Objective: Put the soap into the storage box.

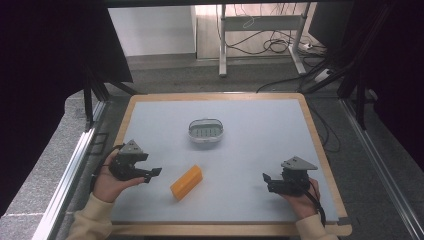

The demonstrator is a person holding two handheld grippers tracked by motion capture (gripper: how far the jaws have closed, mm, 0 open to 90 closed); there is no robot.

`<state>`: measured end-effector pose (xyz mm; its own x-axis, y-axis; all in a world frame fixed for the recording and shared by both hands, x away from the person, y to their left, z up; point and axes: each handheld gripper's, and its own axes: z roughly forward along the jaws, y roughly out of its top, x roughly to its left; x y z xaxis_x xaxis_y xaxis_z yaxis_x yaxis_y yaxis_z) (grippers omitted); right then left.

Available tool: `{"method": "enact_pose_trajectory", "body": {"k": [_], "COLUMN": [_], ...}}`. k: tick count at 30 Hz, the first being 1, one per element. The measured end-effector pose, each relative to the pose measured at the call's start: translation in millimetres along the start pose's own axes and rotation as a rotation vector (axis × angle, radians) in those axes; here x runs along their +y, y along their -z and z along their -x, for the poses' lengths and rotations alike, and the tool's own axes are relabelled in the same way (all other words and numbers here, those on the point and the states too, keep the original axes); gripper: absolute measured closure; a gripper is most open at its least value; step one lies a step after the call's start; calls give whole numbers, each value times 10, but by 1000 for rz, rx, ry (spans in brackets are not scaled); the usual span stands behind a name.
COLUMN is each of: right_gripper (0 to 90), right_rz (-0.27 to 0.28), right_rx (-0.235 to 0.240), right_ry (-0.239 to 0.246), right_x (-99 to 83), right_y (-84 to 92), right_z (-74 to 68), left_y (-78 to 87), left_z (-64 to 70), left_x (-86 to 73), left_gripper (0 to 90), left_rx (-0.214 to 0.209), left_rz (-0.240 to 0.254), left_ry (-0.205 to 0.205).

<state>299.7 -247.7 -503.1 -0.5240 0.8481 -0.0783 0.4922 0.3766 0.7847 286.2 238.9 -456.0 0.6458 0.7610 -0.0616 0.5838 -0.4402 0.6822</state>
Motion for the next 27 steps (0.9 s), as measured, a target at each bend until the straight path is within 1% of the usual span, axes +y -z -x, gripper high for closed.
{"method": "enact_pose_trajectory", "body": {"k": [7, 12, 16, 20, 24, 27], "right_gripper": [111, 113, 115, 117, 119, 119], "right_rz": [3, -5, -3, -1, -2, -2], "right_rx": [3, 2, 6, 10, 10, 10], "right_ry": [7, 11, 12, 20, 19, 19], "right_x": [0, -3, -4, -1, -3, -4], "right_y": [2, -4, -5, -5, -6, -6], "right_z": [-5, -7, -5, -15, -14, -12], "left_y": [30, 46, 35, 27, 14, -2], "left_z": [52, 106, 149, 206, 239, 260], "left_x": [38, 81, 120, 151, 167, 171], "left_gripper": [249, 248, 247, 248, 247, 247], "left_rx": [0, -6, -9, -21, -22, -23], "left_rz": [4, 7, 5, 5, 0, -6], "left_ry": [-4, -16, -23, -39, -54, -54]}}
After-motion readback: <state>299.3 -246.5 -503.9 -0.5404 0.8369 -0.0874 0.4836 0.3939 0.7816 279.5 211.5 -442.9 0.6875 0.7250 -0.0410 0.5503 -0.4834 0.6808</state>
